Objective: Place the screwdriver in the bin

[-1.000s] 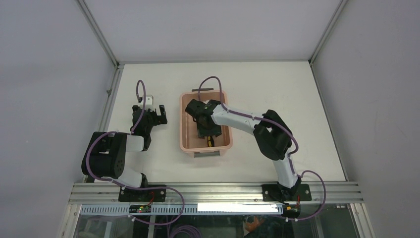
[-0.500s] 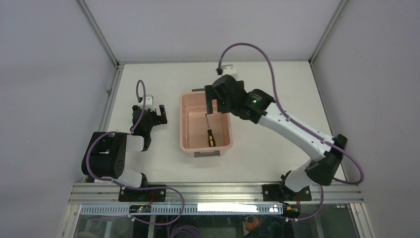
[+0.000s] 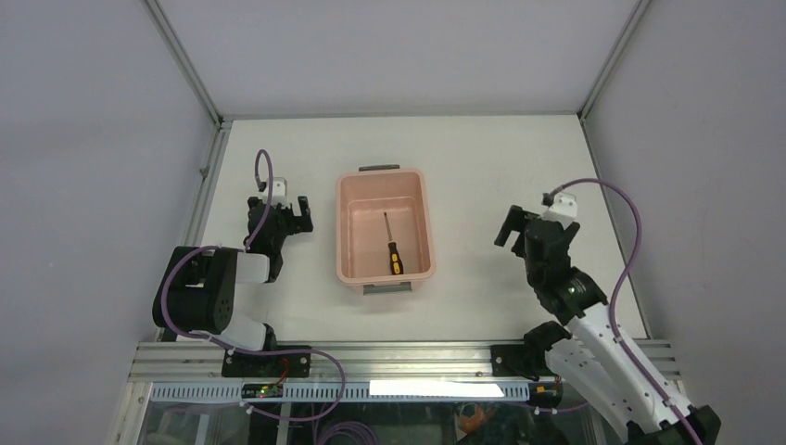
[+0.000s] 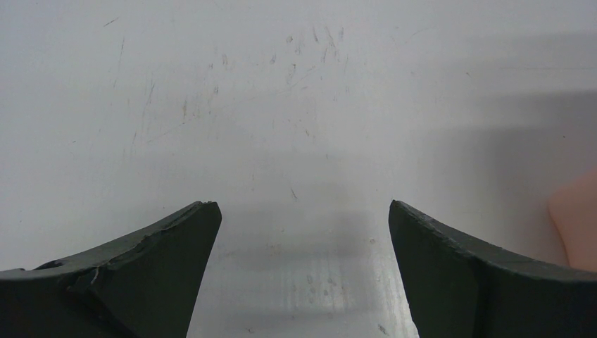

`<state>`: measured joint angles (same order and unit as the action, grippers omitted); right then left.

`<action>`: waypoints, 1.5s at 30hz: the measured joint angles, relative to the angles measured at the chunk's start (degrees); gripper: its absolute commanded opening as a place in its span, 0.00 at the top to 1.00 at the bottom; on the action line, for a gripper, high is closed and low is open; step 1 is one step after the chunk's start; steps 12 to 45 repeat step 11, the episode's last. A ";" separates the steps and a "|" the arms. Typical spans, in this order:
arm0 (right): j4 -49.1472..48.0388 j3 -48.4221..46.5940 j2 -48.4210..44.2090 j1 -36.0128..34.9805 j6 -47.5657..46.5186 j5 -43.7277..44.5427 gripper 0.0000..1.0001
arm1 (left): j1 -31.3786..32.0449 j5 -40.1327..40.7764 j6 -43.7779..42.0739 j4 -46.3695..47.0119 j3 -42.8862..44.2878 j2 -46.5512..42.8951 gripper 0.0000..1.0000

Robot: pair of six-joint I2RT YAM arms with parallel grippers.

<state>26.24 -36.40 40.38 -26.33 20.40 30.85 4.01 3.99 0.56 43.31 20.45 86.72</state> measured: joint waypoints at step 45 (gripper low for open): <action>-8.68 20.76 -19.98 0.22 2.43 8.59 0.01 | 0.00 0.00 0.00 0.00 0.00 0.00 0.01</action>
